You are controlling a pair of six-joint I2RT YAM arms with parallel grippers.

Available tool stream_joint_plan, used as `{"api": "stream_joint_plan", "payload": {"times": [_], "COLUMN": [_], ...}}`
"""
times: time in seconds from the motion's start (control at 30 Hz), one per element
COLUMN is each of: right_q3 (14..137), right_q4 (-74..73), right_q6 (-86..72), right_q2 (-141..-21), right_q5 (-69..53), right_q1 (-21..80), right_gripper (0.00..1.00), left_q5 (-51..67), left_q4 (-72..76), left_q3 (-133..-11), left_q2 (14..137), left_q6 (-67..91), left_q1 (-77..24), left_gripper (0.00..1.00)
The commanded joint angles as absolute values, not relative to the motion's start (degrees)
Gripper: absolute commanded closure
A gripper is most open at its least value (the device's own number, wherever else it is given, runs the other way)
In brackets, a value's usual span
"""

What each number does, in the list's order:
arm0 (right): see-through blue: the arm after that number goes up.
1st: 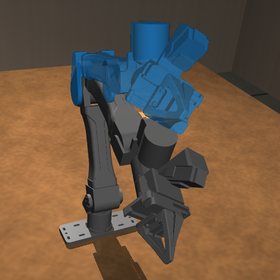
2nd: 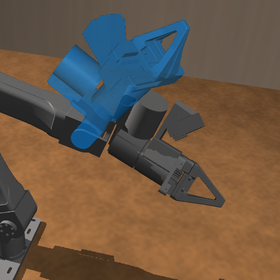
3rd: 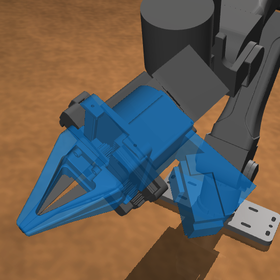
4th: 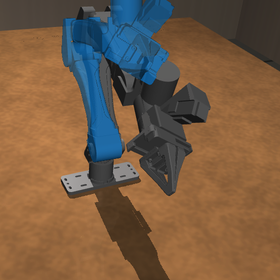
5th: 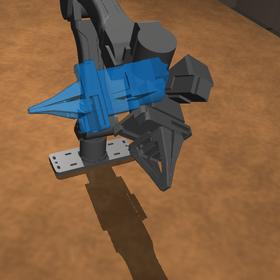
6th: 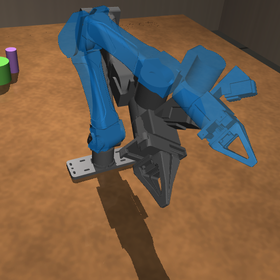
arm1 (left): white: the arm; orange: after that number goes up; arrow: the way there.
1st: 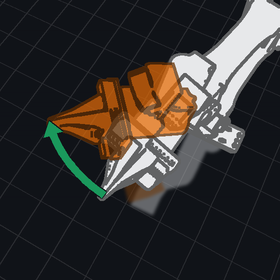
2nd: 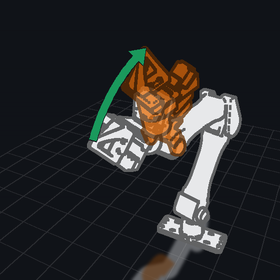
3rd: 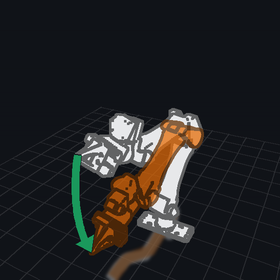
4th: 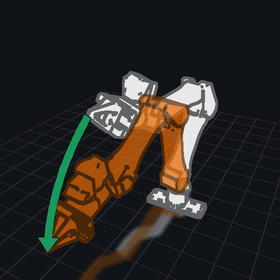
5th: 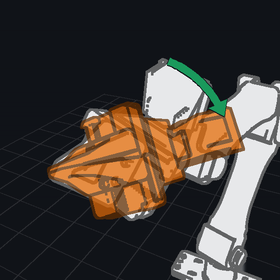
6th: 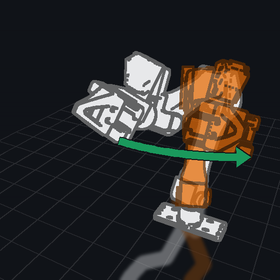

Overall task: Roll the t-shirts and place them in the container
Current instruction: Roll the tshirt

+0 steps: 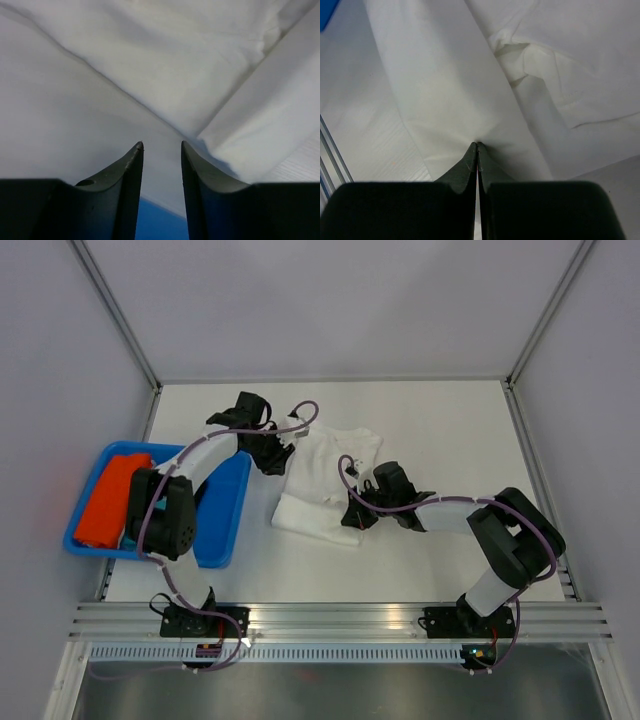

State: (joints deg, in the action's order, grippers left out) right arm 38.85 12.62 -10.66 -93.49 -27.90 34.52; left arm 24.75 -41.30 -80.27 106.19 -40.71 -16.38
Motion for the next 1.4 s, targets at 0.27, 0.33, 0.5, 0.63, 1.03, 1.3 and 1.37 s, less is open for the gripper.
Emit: {"api": "stream_joint_plan", "payload": {"times": [0.27,0.33,0.5,0.63,1.03,1.3,1.37], "right_q3": [38.2,38.2,38.2,38.1,38.1,40.8,37.6], "right_q4": [17.9,17.6,17.1,16.8,15.6,5.5,4.4], "right_q6": [-13.5,-13.4,-12.8,-12.5,-10.1,3.0,7.7], "right_q2": [-94.0,-94.0,-94.4,-94.0,-91.2,-78.1,-73.7], "right_q5": [-26.1,-26.4,-26.6,-26.5,-27.7,-24.1,-22.2], "right_q1": [32.9,33.0,32.9,32.9,32.8,34.1,36.4], "right_gripper": [0.97,0.97,0.97,0.97,0.92,0.60,0.56], "left_q5": [25.6,21.4,14.2,11.8,5.4,15.9,19.6], "left_q4": [-29.3,-23.6,-11.2,-5.4,-3.7,-29.3,-33.4], "left_q3": [-49.6,-45.1,-36.7,-31.2,-35.9,-50.3,-53.2], "left_q2": [78.9,78.7,77.4,78.0,86.5,86.7,88.5], "left_q6": [-63.8,-67.1,-71.5,-72.3,-65.3,-59.0,-58.2], "left_q1": [-30.7,-32.0,-34.4,-36.0,-36.3,-35.2,-33.6], "left_gripper": [0.38,0.34,0.26,0.26,0.82,0.98,0.98]}}
